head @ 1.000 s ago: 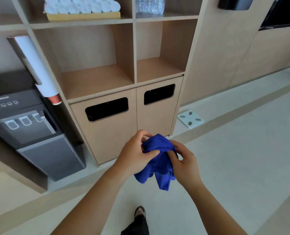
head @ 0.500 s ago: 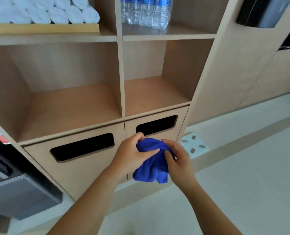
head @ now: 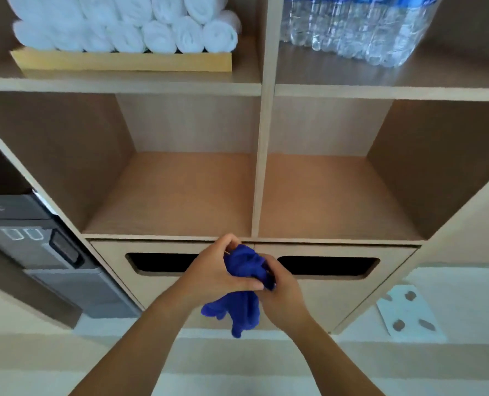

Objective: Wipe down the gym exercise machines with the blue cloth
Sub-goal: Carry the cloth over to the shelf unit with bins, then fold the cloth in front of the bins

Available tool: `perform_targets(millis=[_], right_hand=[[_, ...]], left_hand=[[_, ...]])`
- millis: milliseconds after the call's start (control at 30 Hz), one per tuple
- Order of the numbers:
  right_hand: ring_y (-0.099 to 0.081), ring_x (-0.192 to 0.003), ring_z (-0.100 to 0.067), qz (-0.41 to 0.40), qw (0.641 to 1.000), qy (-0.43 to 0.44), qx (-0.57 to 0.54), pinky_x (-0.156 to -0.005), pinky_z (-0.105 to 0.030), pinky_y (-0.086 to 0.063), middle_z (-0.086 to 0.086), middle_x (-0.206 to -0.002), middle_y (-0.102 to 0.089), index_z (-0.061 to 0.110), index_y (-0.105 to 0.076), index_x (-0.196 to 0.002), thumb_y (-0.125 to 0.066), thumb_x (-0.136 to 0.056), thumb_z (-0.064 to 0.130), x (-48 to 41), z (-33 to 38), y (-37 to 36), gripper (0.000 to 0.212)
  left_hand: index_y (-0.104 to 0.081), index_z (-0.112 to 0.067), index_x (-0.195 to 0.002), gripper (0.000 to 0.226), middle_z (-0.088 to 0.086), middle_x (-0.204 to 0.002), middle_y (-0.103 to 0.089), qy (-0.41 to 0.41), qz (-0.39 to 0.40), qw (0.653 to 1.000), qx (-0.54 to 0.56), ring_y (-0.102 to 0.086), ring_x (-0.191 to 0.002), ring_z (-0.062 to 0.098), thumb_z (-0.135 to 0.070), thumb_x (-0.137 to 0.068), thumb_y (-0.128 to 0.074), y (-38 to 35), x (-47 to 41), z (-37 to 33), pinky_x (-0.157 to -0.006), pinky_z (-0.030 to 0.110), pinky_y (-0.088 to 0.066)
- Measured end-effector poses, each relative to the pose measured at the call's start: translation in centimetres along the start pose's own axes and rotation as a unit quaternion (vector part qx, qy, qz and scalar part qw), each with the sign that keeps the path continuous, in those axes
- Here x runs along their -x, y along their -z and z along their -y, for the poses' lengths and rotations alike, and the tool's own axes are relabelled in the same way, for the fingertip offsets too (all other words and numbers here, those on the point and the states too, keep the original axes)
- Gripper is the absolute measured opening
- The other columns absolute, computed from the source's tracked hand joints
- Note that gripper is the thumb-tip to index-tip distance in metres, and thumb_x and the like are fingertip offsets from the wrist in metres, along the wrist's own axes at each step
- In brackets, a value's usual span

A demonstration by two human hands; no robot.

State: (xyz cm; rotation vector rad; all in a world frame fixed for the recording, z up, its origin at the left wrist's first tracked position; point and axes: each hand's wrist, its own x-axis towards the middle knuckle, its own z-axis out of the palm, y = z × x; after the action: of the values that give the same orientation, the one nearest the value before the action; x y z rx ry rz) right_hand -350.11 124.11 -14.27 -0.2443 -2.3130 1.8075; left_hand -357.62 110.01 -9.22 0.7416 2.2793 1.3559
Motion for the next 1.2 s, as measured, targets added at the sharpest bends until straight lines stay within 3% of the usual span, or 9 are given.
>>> perform_targets(millis=[100, 200, 500, 600, 700, 800, 967, 1067, 1200], right_hand=[[-0.062, -0.078, -0.003, -0.007, 1.000, -0.017, -0.017, -0.069, -0.015, -0.047, 0.016, -0.083, -0.069, 0.037, -0.063, -0.095, -0.057, -0.086, 0.006, -2.8, -0.4, -0.5, 0.033], [-0.065, -0.082, -0.005, 0.003, 0.998, -0.022, -0.053, -0.070, -0.015, -0.049, 0.014, -0.087, -0.070, 0.040, -0.065, -0.094, -0.057, -0.088, 0.008, -5.5, -0.2, -1.2, 0.034], [-0.064, -0.093, -0.006, -0.020, 0.993, 0.070, -0.090, -0.079, -0.015, -0.049, 0.013, -0.096, -0.069, 0.031, -0.063, -0.101, -0.059, -0.083, 0.002, -14.3, 3.9, -5.3, 0.034], [-0.062, -0.100, -0.006, -0.055, 0.991, 0.080, -0.089, -0.085, -0.017, -0.048, 0.012, -0.103, -0.068, 0.024, -0.061, -0.109, -0.062, -0.080, 0.000, -17.1, 4.5, -6.3, 0.037], [-0.057, -0.105, -0.007, -0.086, 0.994, 0.073, 0.010, -0.087, -0.009, -0.041, 0.008, -0.112, -0.060, 0.020, -0.059, -0.114, -0.065, -0.075, -0.002, -19.3, 3.8, -7.7, 0.045], [-0.051, -0.112, -0.015, -0.073, 0.990, 0.016, 0.118, -0.094, -0.020, -0.039, 0.006, -0.117, -0.051, 0.018, -0.056, -0.120, -0.063, -0.078, 0.002, -20.3, 1.4, -9.1, 0.045], [-0.037, -0.128, -0.020, -0.043, 0.971, -0.007, 0.237, -0.108, -0.027, -0.028, -0.001, -0.141, -0.043, 0.022, -0.048, -0.132, -0.059, -0.087, 0.019, -20.6, -2.4, -11.2, 0.047], [-0.009, -0.143, -0.022, 0.022, 0.940, -0.029, 0.339, -0.117, -0.040, -0.011, -0.001, -0.156, -0.018, 0.028, -0.024, -0.146, -0.043, -0.095, 0.036, -20.9, -4.2, -12.0, 0.055], [0.018, -0.143, -0.020, 0.076, 0.875, -0.061, 0.474, -0.114, -0.049, 0.007, 0.005, -0.157, 0.016, 0.036, 0.008, -0.146, -0.020, -0.098, 0.049, -21.3, -6.2, -12.1, 0.058]], left_hand=[[-0.047, -0.044, -0.100, 0.056, -0.024, -0.106, -0.057, 0.018, 0.043, 0.999, 0.017, -0.057, -0.101, -0.003, -0.025, -0.061, -0.083, 1.7, -0.8, 1.7, -0.081, 0.023, -0.053], [-0.051, -0.038, -0.107, 0.047, -0.016, -0.109, -0.061, 0.023, -0.027, 0.999, 0.041, -0.059, -0.102, 0.003, -0.010, -0.075, -0.070, 3.3, -1.4, 3.3, -0.086, 0.032, -0.053], [-0.052, -0.035, -0.102, 0.032, -0.025, -0.098, -0.063, -0.060, -0.161, 0.985, -0.004, -0.059, -0.091, -0.003, -0.013, -0.082, -0.064, 10.8, -7.2, 5.2, -0.075, 0.005, -0.042], [-0.052, -0.037, -0.094, 0.035, -0.018, -0.095, -0.061, -0.084, -0.185, 0.979, -0.011, -0.058, -0.088, 0.000, -0.012, -0.076, -0.068, 12.9, -9.7, 6.2, -0.074, 0.014, -0.047], [-0.052, -0.030, -0.103, 0.046, -0.001, -0.105, -0.058, -0.047, -0.153, 0.985, -0.061, -0.056, -0.098, 0.018, -0.003, -0.071, -0.071, 14.1, -11.6, 8.5, -0.085, 0.035, -0.049], [-0.046, -0.013, -0.126, 0.057, 0.007, -0.125, -0.050, -0.007, -0.112, 0.980, -0.166, -0.049, -0.116, 0.020, -0.006, -0.074, -0.068, 14.5, -12.3, 11.3, -0.096, 0.021, -0.036], [-0.027, -0.018, -0.144, 0.066, 0.002, -0.150, -0.027, -0.043, -0.028, 0.965, -0.258, -0.028, -0.136, 0.016, -0.019, -0.087, -0.060, 13.6, -13.4, 14.2, -0.105, 0.014, -0.019], [-0.009, -0.024, -0.149, 0.067, 0.000, -0.158, -0.006, -0.027, 0.017, 0.951, -0.309, -0.011, -0.144, 0.017, -0.031, -0.095, -0.047, 12.5, -14.2, 15.8, -0.111, 0.022, -0.019], [0.010, -0.029, -0.147, 0.062, 0.002, -0.158, 0.014, -0.024, 0.055, 0.929, -0.366, 0.005, -0.146, 0.019, -0.033, -0.100, -0.030, 11.3, -15.0, 18.0, -0.117, 0.029, -0.014]])
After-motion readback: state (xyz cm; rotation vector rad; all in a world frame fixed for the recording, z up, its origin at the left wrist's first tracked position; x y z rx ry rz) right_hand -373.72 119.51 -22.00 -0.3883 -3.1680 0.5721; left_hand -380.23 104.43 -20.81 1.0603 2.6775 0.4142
